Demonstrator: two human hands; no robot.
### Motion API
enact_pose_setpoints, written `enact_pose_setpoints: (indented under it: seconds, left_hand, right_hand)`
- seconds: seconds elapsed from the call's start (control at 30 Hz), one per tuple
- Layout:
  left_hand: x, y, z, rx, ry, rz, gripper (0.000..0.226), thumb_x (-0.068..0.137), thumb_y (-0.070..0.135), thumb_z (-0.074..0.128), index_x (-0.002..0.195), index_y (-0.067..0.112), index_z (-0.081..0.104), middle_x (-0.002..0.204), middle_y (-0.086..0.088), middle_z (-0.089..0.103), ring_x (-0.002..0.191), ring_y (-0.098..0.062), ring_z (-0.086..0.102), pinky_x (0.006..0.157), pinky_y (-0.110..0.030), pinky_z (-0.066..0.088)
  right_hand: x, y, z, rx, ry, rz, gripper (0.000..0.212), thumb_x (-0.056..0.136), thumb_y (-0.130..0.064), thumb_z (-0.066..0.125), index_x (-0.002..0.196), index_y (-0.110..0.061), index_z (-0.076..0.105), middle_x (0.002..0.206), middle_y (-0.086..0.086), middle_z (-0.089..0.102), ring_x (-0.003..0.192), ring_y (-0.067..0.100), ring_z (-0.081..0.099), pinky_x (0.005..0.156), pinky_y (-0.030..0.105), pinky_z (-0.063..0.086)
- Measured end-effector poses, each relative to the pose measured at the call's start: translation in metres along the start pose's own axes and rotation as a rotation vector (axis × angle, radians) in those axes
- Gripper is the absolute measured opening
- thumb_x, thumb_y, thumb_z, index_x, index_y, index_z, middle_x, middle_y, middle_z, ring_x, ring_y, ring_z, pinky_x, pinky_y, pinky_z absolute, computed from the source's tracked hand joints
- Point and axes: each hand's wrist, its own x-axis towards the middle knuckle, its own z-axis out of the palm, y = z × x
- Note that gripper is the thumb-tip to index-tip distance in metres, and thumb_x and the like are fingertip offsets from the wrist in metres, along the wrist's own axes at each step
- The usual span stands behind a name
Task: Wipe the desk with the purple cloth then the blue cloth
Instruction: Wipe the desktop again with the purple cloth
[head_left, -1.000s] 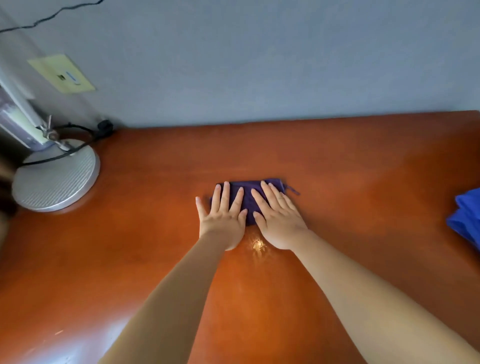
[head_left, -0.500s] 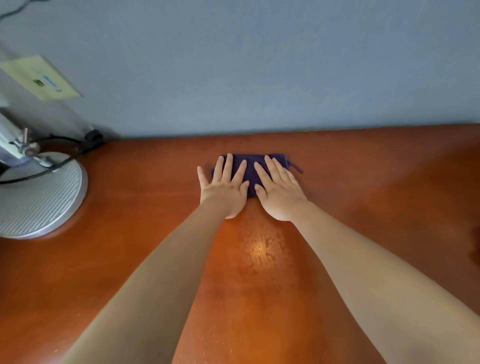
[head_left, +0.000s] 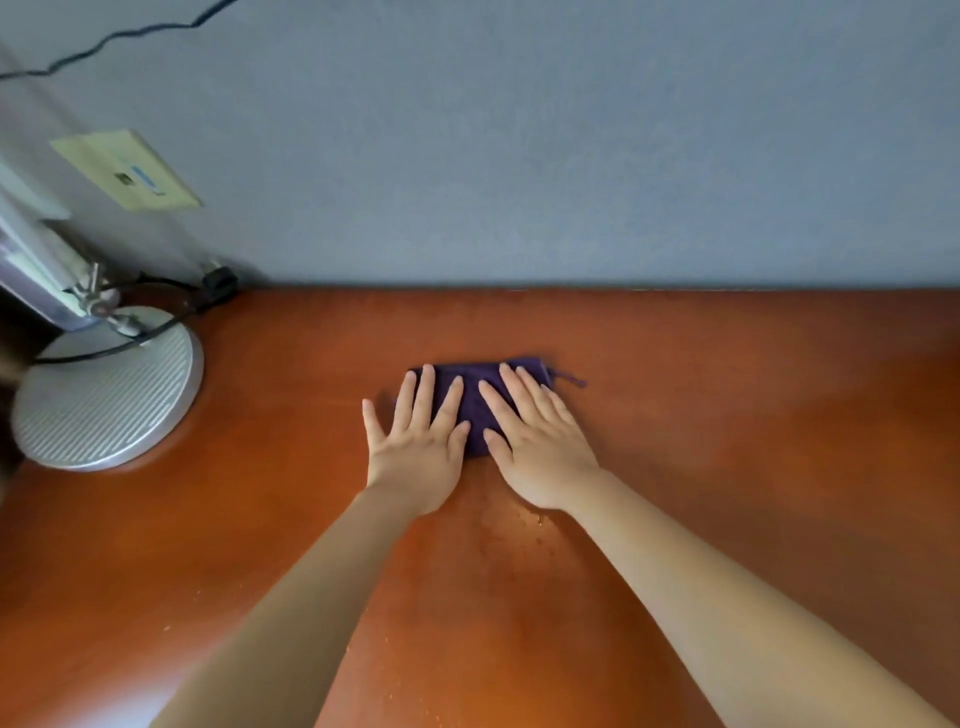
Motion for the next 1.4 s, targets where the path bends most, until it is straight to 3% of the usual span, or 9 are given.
enact_pose_setpoints:
  seconds: [0.1,0.3,0.67,1.0,1.23,1.4]
  left_hand:
    - [0.045,-0.006,-0.018,-0.022,0.018,-0.034,0.054,0.102,0.044,0.008,0.151,0.034,-0.013,0.159,0.002,-0.02,0.146,-0.016,-0.02,0.115,-0.06,-0.006]
    - [0.1,-0.013,-0.039,-0.029,0.04,-0.043,0.054,0.102,0.044,0.007,0.15,0.035,-0.014,0.16,0.002,-0.019,0.146,-0.016,-0.02,0.115,-0.061,-0.006]
    - [0.031,-0.031,-0.013,0.087,-0.01,0.075,0.054,0.1,0.047,0.002,0.148,0.035,-0.02,0.158,0.003,-0.026,0.144,-0.016,-0.024,0.115,-0.06,-0.006]
    - [0.082,-0.062,-0.032,-0.02,0.048,-0.125,0.053,0.102,0.044,0.006,0.151,0.035,-0.012,0.16,0.004,-0.018,0.146,-0.015,-0.019,0.114,-0.06,-0.008]
    - [0.019,-0.029,-0.008,-0.01,0.02,-0.104,0.055,0.101,0.044,0.006,0.151,0.032,-0.014,0.159,0.0,-0.021,0.146,-0.018,-0.02,0.113,-0.062,-0.008]
    - [-0.013,-0.001,0.001,0.054,-0.018,-0.027,0.056,0.101,0.046,0.005,0.15,0.031,-0.018,0.158,-0.002,-0.024,0.145,-0.02,-0.023,0.113,-0.062,-0.008]
  right_hand:
    - [0.05,0.009,-0.015,0.021,-0.017,0.002,0.057,0.103,-0.043,0.016,0.154,-0.027,-0.004,0.16,0.0,-0.016,0.147,0.015,-0.016,0.116,0.032,-0.011]
    - [0.106,0.026,-0.032,0.009,-0.033,0.002,0.057,0.104,-0.043,0.018,0.154,-0.028,-0.004,0.16,-0.001,-0.016,0.147,0.014,-0.015,0.118,0.033,-0.009]
    - [0.023,-0.012,-0.01,-0.043,-0.048,-0.003,0.059,0.103,-0.043,0.016,0.153,-0.023,-0.008,0.16,0.006,-0.019,0.146,0.02,-0.019,0.113,0.032,-0.016]
    - [0.116,-0.029,-0.019,-0.039,-0.041,-0.056,0.057,0.103,-0.043,0.017,0.154,-0.027,-0.005,0.16,0.002,-0.017,0.147,0.016,-0.016,0.117,0.033,-0.011]
    - [0.039,-0.028,-0.004,0.002,-0.03,-0.058,0.057,0.103,-0.043,0.015,0.154,-0.026,-0.005,0.16,0.001,-0.018,0.147,0.016,-0.016,0.115,0.031,-0.013]
    - [-0.011,-0.007,0.004,-0.014,-0.036,-0.047,0.074,0.084,-0.056,-0.01,0.153,-0.03,-0.002,0.161,-0.002,-0.011,0.148,0.014,-0.01,0.112,0.027,-0.015]
